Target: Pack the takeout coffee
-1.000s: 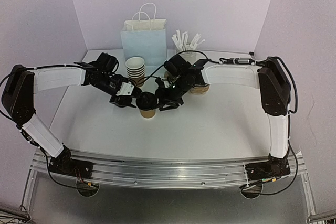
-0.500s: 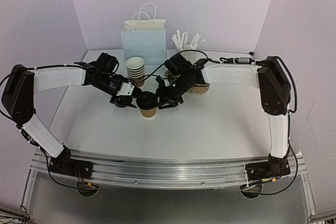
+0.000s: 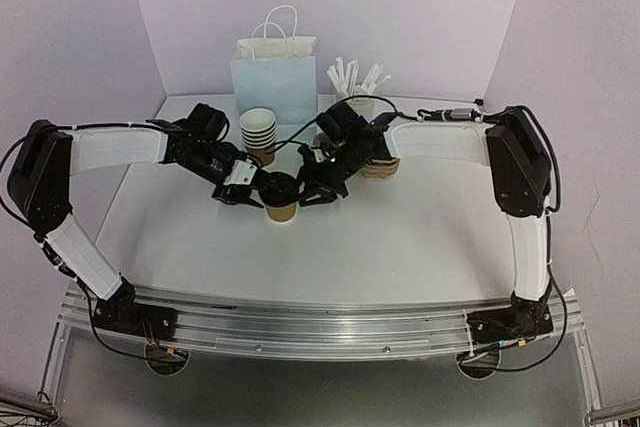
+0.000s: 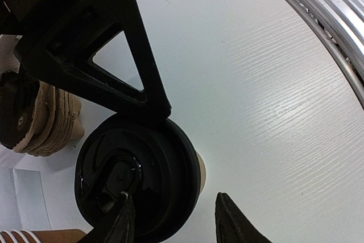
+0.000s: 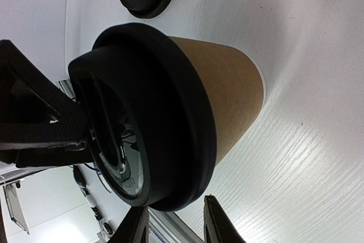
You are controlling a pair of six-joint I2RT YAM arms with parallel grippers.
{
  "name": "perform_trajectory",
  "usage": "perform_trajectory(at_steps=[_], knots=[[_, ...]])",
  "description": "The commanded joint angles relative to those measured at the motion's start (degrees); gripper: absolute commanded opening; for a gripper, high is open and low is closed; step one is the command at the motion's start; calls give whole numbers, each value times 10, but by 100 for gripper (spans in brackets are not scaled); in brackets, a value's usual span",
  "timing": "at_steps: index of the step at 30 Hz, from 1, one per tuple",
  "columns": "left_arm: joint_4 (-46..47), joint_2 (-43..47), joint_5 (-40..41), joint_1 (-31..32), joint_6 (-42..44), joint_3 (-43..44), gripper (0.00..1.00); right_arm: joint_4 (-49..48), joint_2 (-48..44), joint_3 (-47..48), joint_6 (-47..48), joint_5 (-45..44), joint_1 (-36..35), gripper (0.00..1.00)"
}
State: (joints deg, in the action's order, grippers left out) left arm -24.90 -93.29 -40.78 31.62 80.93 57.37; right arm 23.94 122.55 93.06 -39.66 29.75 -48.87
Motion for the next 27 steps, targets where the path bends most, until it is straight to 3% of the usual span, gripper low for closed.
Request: perform_trajectory(at_steps=[1, 20, 27], knots=[[-57, -36, 28, 3, 5, -7, 43, 13, 32, -39, -32, -31, 8, 27], [-108, -76, 40, -12, 21, -2, 39, 20, 85, -114, -59, -19, 15, 24], [-127, -41, 9, -14, -42, 57, 45, 42, 50, -2, -22, -22, 14, 25]])
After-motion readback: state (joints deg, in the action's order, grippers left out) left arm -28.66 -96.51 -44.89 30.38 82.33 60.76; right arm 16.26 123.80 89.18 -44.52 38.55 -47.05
